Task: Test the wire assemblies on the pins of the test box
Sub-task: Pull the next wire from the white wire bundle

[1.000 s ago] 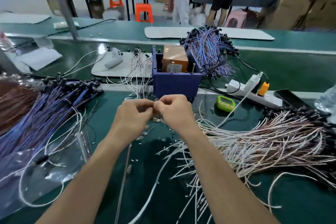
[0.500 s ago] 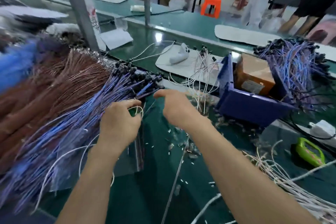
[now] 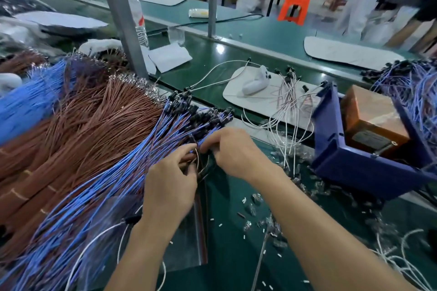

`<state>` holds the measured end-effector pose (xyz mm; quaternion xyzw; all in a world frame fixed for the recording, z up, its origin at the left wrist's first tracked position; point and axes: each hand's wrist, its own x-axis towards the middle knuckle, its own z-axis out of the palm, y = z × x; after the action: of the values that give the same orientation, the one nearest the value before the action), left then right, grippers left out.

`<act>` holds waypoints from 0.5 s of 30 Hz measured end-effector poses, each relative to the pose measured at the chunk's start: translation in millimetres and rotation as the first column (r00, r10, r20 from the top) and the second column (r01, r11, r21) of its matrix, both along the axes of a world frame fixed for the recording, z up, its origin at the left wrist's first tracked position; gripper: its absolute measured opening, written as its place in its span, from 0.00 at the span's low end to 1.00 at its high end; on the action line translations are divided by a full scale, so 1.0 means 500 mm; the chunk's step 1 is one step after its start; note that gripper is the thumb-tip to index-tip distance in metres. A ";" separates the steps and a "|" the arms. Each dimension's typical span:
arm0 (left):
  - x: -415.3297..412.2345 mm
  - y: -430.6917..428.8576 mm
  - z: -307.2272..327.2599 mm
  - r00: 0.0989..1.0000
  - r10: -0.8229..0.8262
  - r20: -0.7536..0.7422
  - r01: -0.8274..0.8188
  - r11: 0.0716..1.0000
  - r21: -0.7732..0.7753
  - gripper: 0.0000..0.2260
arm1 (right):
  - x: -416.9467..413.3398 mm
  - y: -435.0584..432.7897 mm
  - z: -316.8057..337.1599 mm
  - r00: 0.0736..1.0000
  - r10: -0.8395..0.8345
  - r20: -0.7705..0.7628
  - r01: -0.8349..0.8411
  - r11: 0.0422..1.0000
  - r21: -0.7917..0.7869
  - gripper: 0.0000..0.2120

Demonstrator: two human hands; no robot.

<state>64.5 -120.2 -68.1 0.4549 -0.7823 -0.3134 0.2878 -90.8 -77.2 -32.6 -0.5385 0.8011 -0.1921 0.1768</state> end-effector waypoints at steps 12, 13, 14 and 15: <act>0.012 -0.007 -0.007 0.997 0.050 -0.062 -0.050 0.999 -0.001 0.16 | 0.031 0.040 0.051 0.901 0.107 -0.420 -0.086 0.994 0.067 0.11; 0.011 -0.005 -0.005 0.996 0.056 -0.074 -0.055 0.998 0.015 0.15 | 0.022 0.056 0.071 0.920 0.020 -0.392 -0.009 1.000 0.030 0.12; 0.011 -0.005 -0.003 0.994 0.060 -0.087 -0.058 0.998 0.034 0.15 | 0.015 0.075 0.091 0.929 -0.071 -0.364 0.073 0.997 -0.009 0.12; 0.010 -0.004 -0.001 0.993 0.063 -0.098 -0.058 0.997 0.051 0.16 | 0.008 0.095 0.109 0.928 -0.153 -0.340 0.147 0.988 -0.043 0.12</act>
<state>69.5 -122.4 -68.4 0.4691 -0.7452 -0.3452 0.3247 -86.7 -29.9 22.0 -0.5022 0.8569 -0.1151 0.0153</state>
